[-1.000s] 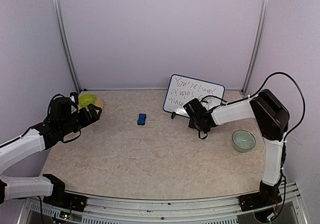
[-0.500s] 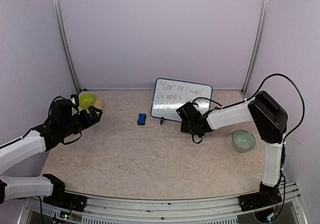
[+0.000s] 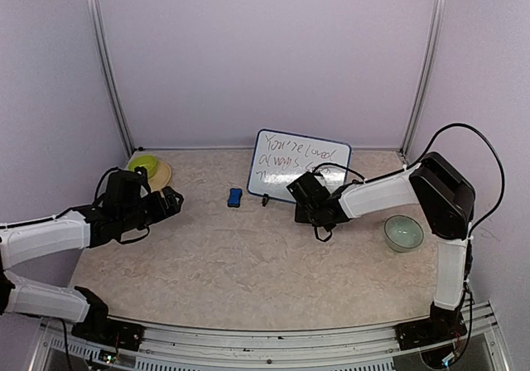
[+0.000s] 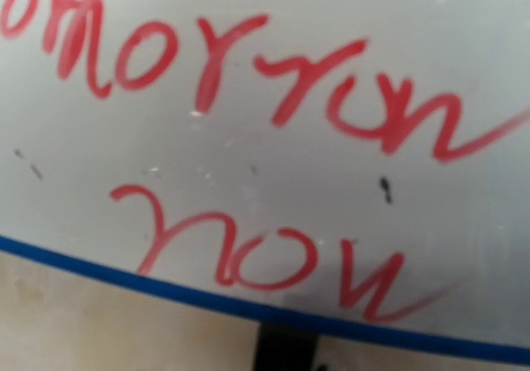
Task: Erase the whiteboard
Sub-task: Move the whiteboard to the center of the board, then pick up the whiteboard eraser from the center of the board.
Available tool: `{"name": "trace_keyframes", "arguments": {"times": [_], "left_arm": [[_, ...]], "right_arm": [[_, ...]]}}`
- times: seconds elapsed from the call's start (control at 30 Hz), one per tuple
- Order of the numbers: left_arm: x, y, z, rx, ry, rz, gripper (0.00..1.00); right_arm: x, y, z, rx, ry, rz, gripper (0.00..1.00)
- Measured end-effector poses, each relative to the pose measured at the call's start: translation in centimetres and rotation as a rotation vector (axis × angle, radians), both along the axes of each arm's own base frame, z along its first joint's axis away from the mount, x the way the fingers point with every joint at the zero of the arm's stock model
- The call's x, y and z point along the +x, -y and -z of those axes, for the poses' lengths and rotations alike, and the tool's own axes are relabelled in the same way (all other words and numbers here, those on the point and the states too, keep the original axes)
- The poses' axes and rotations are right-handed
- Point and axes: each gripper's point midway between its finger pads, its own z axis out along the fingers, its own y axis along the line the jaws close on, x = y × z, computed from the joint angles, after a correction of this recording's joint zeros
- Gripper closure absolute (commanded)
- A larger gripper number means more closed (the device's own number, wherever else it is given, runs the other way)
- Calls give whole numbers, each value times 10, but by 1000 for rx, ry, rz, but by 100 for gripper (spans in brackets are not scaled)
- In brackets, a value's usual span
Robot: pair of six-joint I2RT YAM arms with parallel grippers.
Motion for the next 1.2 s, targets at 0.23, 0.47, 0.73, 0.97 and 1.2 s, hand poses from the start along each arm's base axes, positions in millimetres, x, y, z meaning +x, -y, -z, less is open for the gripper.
{"name": "trace_keyframes", "arguments": {"times": [0.23,0.47,0.73,0.97,1.2], "left_arm": [[13,14,-11,54,25,-6,1],[24,11,-54,30,148,-35,1],[19,11,-92,75,288,-37,1],[27,-26,-107,-36,339,-170,1],[25,12,-76,24,313,-45,1]], "right_arm": [[-3,1,-5,2,3,-13,50],[-8,1,-20,21,18,-49,39],[-19,8,-27,1,17,-101,22],[-25,9,-60,11,66,-156,7],[-30,29,-118,57,131,-176,0]]}}
